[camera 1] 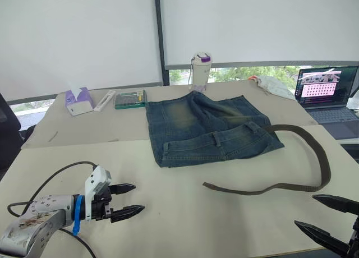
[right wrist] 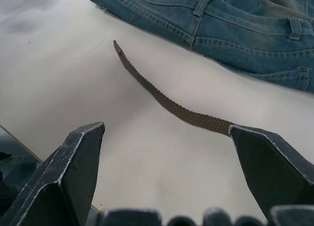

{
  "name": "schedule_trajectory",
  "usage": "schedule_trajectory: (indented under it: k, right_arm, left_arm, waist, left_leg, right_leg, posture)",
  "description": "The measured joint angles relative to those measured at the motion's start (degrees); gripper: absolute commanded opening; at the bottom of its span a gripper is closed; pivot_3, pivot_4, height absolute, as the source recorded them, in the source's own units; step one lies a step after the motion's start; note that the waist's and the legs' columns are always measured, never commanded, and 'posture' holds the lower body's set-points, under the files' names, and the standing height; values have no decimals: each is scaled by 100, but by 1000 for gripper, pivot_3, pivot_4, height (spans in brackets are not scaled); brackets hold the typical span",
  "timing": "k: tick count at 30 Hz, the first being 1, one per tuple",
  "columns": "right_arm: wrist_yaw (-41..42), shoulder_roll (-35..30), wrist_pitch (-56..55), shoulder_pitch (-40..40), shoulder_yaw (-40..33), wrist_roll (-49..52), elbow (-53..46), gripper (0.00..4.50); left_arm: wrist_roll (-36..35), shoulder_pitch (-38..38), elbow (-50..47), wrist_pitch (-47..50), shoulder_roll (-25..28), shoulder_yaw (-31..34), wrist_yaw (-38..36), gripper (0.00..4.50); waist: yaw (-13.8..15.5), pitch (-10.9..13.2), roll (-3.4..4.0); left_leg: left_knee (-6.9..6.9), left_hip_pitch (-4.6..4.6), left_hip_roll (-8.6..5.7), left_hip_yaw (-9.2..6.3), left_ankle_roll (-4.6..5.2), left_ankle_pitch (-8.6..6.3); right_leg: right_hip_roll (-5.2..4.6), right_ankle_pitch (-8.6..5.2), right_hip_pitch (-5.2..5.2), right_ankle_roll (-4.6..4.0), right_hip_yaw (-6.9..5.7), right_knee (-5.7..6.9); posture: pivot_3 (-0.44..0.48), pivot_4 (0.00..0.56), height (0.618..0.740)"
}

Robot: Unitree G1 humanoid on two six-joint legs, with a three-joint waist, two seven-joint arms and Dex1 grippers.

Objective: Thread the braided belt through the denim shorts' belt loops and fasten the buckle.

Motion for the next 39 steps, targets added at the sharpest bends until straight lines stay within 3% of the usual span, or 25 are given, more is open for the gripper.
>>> schedule_trajectory:
  k: [2,5,7,13,17,20,23,29,33,36,39]
  right_arm:
    - [-68,95,-16,6,-2,-11,-18,4484]
    - [-751,287,28,-504,642,224,-608,4484]
    - [-1122,328,60,-563,874,453,-1209,4484]
    - [-2543,236,74,-709,1645,415,-1514,4484]
    - [-3641,-88,-35,-882,2492,260,-1540,4484]
    - [-4182,-287,-112,-917,2896,180,-1543,4484]
    - [-4633,-483,-119,-960,3208,27,-1539,4500]
    - [-5046,-590,-190,-953,3402,-128,-1549,4500]
    - [-5116,-624,-189,-1035,3650,-245,-1546,4500]
    - [-5031,-656,-189,-1136,3837,-279,-1544,4500]
    - [-4702,-781,-266,-1065,3980,-271,-1527,4500]
  left_arm:
    - [69,-372,101,80,-139,-218,67,4500]
    - [513,-2646,451,383,-1281,-1290,657,4500]
    - [773,-3554,516,692,-1624,-1905,947,4500]
    - [1822,-5256,1998,997,-2860,-3158,1559,4500]
    - [3017,-6323,4101,144,-3929,-4039,2040,4500]
    - [3699,-6701,5440,-682,-4329,-4493,2102,4500]
    - [4455,-6993,6746,-1907,-4572,-4976,2221,3621]
    - [5100,-7339,8038,-3333,-4575,-4978,2345,1632]
    - [4901,-7233,8185,-3453,-4089,-4356,1603,266]
    - [4554,-6861,7720,-3220,-3317,-3826,759,14]
    - [4247,-6129,6418,-2414,-2480,-3430,19,14]
  waist:
    - [52,2,6]
    - [237,6,10]
    - [203,-5,2]
    - [19,-5,-8]
    - [28,0,-18]
    - [-6,0,-17]
    - [10,1,-21]
    - [-35,-6,-40]
    - [-192,-7,-38]
    - [-322,-10,-34]
    - [-360,-11,-32]
  left_leg:
    - [2,7,0,-2,0,1]
    - [72,-32,-1,-5,-32,46]
    - [74,-69,-8,-9,-35,49]
    - [72,-69,-59,-18,-12,37]
    - [74,-77,-74,-18,-4,33]
    - [72,-75,-67,-13,-4,33]
    - [73,-73,-66,-16,-5,34]
    - [75,-65,-59,-11,1,30]
    - [73,-54,-43,-10,1,31]
    - [61,-32,-33,-12,9,25]
    - [41,-2,-31,-11,24,16]
  right_leg:
    - [-4,-4,12,7,-3,-2]
    - [0,8,17,26,-28,1]
    - [4,40,13,-10,-20,7]
    - [-10,27,18,8,20,1]
    - [-20,20,17,29,20,-2]
    - [-11,7,13,49,31,0]
    - [-10,3,16,56,32,1]
    - [-5,-5,20,75,35,2]
    - [14,-5,14,74,39,15]
    - [32,-13,10,58,55,42]
    - [29,-33,9,28,72,82]
  posture:
    - [0,150,740]
    - [0,150,740]
    - [0,150,740]
    - [0,150,740]
    - [0,150,740]
    - [0,150,740]
    - [0,150,740]
    - [0,150,740]
    - [0,150,740]
    - [0,150,740]
    - [0,150,740]
